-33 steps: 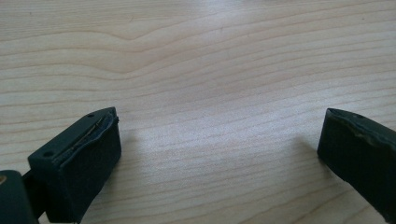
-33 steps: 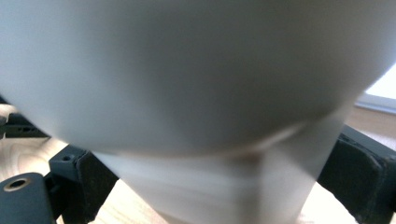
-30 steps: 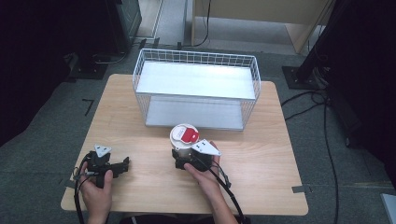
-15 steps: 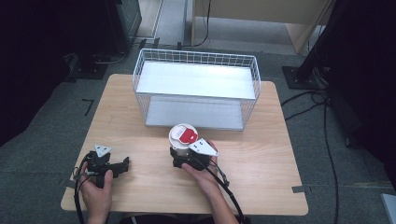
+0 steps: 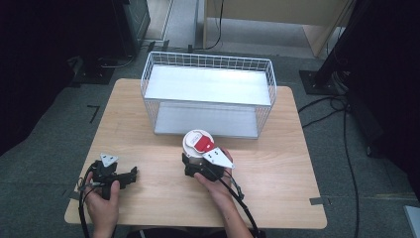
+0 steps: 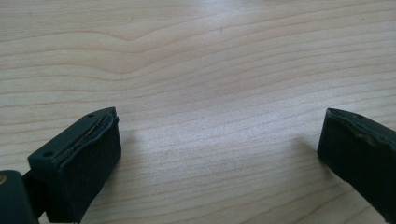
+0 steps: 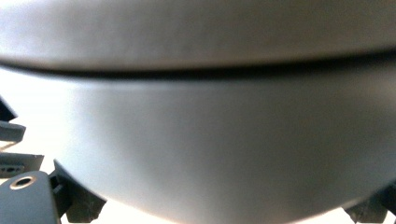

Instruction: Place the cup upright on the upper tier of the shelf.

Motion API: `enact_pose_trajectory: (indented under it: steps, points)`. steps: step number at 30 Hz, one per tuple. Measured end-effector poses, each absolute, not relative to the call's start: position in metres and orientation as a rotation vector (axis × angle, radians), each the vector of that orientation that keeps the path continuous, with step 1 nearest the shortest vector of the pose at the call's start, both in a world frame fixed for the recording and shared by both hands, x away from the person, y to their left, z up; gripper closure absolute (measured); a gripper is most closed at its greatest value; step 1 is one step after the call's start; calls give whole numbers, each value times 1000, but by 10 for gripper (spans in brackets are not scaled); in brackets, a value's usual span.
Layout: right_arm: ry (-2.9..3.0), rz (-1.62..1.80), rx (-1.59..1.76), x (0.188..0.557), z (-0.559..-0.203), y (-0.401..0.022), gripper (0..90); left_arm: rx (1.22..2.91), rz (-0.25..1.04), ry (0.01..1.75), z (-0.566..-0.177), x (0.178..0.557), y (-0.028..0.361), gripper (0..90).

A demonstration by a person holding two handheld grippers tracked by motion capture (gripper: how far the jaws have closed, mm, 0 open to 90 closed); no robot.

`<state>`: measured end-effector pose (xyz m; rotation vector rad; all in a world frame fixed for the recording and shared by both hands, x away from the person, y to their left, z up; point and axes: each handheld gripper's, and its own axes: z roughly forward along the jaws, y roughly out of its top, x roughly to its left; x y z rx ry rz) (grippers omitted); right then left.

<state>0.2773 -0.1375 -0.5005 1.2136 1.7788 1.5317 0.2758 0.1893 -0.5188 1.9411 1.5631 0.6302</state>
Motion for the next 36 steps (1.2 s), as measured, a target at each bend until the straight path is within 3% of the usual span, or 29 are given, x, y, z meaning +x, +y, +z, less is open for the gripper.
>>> enact_pose_trajectory:
  steps: [36]
  points:
    - [1606, 1514, 1103, 294, -392, -167, 92, 1943, 631, 1562, -519, 276, 189, 0]
